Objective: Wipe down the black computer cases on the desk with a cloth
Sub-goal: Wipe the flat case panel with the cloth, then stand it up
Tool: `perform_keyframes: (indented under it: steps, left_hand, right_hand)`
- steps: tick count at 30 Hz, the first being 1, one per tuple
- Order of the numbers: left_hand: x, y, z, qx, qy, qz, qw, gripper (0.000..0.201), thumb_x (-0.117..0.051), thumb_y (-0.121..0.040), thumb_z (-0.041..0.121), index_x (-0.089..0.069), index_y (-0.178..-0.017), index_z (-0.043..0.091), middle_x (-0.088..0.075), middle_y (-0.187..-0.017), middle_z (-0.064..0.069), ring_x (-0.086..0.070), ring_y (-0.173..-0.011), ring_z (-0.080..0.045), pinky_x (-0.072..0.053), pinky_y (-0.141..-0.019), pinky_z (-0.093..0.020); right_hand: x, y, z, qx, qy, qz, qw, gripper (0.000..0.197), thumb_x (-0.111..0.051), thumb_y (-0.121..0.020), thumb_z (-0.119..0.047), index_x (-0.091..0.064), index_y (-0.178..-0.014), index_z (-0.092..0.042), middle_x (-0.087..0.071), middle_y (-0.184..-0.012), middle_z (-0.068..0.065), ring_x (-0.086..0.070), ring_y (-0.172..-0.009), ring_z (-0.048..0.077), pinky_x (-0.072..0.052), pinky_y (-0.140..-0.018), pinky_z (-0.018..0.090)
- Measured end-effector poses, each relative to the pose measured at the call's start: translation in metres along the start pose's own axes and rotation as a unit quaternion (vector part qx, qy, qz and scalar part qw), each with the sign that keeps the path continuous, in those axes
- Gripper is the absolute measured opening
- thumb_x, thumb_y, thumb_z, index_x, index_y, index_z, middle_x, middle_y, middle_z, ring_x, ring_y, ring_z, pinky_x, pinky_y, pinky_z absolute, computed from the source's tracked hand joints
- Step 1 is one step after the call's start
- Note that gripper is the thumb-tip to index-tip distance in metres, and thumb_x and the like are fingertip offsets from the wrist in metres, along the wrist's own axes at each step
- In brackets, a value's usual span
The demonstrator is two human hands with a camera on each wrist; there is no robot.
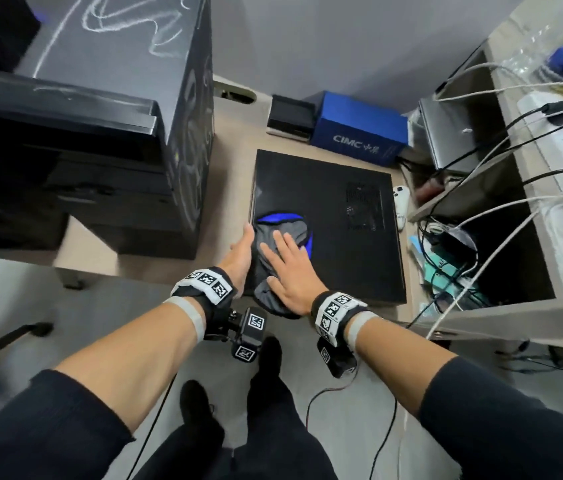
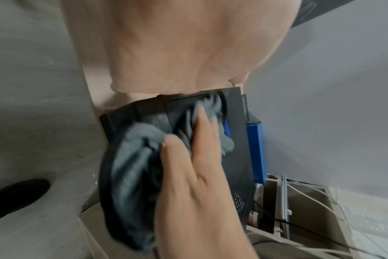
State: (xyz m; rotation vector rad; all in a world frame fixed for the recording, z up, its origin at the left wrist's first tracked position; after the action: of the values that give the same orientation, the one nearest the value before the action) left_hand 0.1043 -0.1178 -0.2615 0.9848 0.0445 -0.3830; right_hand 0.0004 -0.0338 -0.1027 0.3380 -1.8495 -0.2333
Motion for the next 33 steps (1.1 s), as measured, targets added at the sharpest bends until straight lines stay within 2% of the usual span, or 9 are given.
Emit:
perform_keyframes:
  steps: [3, 6, 10, 15, 17, 21, 25, 29, 33]
  left_hand:
    - [-0.011, 0.088, 0.041, -0.054, -0.051, 0.079, 0.994, 0.127, -0.041, -0.054, 0.105, -0.030, -0.156, 0.028, -0.033, -0.161, 0.000, -0.034, -0.146, -0.020, -0.026, -0.120, -0.047]
    - [-0.020, 0.137, 0.074, -0.152, -0.163, 0.142, 0.964, 0.079, -0.048, -0.096, 0.059, -0.021, -0.159, 0.019, -0.022, -0.164, -0.009, -0.024, -0.150, -0.024, -0.021, -0.122, -0.043]
    - [-0.041, 0.145, 0.096, -0.208, -0.245, 0.116, 0.940, 0.065, -0.047, -0.100, 0.049, -0.030, -0.155, 0.018, -0.026, -0.163, -0.006, -0.022, -0.151, -0.023, -0.019, -0.122, -0.042]
    - [-0.084, 0.143, 0.116, -0.271, -0.327, 0.085, 0.901, 0.036, -0.051, -0.101, 0.024, -0.061, -0.134, 0.016, -0.058, -0.137, 0.003, -0.050, -0.129, -0.014, -0.032, -0.099, -0.020]
    - [-0.103, 0.137, 0.116, -0.266, -0.364, 0.078, 0.889, 0.038, -0.050, -0.102, 0.024, -0.058, -0.137, 0.012, -0.059, -0.137, 0.000, -0.051, -0.128, -0.017, -0.031, -0.092, -0.019]
    - [-0.136, 0.114, 0.116, -0.243, -0.439, 0.072, 0.862, 0.063, -0.048, -0.101, 0.041, -0.035, -0.153, 0.008, -0.027, -0.163, -0.010, -0.025, -0.150, -0.022, -0.018, -0.120, -0.034]
    - [-0.149, 0.104, 0.093, -0.197, -0.593, 0.110, 0.773, 0.089, -0.047, -0.096, 0.061, -0.011, -0.160, 0.011, 0.013, -0.168, -0.008, 0.009, -0.155, -0.024, -0.003, -0.124, -0.049]
    - [-0.151, 0.105, 0.075, -0.186, -0.645, 0.087, 0.736, 0.119, -0.050, -0.080, 0.082, 0.009, -0.159, 0.015, 0.027, -0.163, -0.012, 0.026, -0.151, -0.027, 0.007, -0.123, -0.052]
    - [-0.148, 0.112, 0.056, -0.212, -0.695, 0.086, 0.682, 0.121, -0.049, -0.078, 0.084, 0.013, -0.159, 0.019, 0.028, -0.163, -0.014, 0.027, -0.150, -0.030, 0.009, -0.122, -0.054]
  right_hand:
    - [0.003, -0.028, -0.021, 0.063, 0.031, -0.012, 0.997, 0.066, -0.047, -0.098, -0.032, -0.020, -0.158, -0.021, 0.004, -0.168, 0.005, 0.006, -0.154, 0.027, -0.006, -0.120, 0.055]
    - [0.018, -0.051, -0.004, 0.050, 0.057, -0.007, 0.997, 0.068, -0.045, -0.100, -0.042, -0.016, -0.159, -0.025, 0.006, -0.168, 0.004, 0.006, -0.154, 0.025, -0.007, -0.122, 0.054]
    - [0.032, -0.063, 0.029, -0.082, 0.026, -0.010, 0.996, 0.077, -0.040, -0.100, -0.054, -0.001, -0.160, -0.025, 0.016, -0.165, 0.012, 0.015, -0.152, 0.029, -0.003, -0.122, 0.056]
    - [0.021, -0.025, 0.044, 0.012, 0.061, -0.022, 0.998, 0.088, -0.046, -0.094, -0.062, -0.008, -0.159, -0.016, 0.014, -0.166, 0.010, 0.014, -0.153, 0.027, -0.004, -0.123, 0.054]
    - [0.022, -0.012, 0.061, -0.006, 0.042, 0.009, 0.999, 0.096, -0.049, -0.089, -0.067, -0.008, -0.159, -0.015, 0.008, -0.167, 0.007, 0.012, -0.153, 0.023, -0.005, -0.123, 0.054]
    - [0.032, 0.012, 0.087, -0.079, -0.015, 0.037, 0.996, 0.115, -0.053, -0.080, -0.076, -0.001, -0.159, -0.010, 0.009, -0.167, 0.006, 0.014, -0.153, 0.021, 0.006, -0.122, 0.050]
    - [0.040, 0.053, 0.131, -0.159, -0.094, 0.101, 0.977, 0.099, -0.034, -0.087, -0.074, -0.006, -0.159, -0.012, 0.007, -0.167, 0.003, 0.012, -0.153, 0.019, 0.008, -0.120, 0.046]
    - [0.042, 0.106, 0.184, -0.319, -0.151, 0.242, 0.904, 0.067, -0.041, -0.099, -0.047, -0.028, -0.153, -0.010, -0.027, -0.160, 0.011, -0.021, -0.147, 0.029, -0.018, -0.121, 0.043]
    - [0.017, 0.151, 0.198, -0.469, -0.210, 0.273, 0.813, 0.060, -0.040, -0.100, -0.046, -0.038, -0.146, -0.007, -0.036, -0.151, 0.016, -0.028, -0.140, 0.033, -0.021, -0.116, 0.045]
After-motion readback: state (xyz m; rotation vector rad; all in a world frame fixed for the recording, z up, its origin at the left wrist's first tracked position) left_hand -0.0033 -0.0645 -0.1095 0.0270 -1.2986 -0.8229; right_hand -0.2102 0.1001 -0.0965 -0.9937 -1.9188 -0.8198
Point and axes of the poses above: each hand's wrist, its own y-axis away from the middle knuckle, its own x-axis out of the back of the hand, z = x × y, the point moved 6 cm from there along -y, towards the middle knuckle
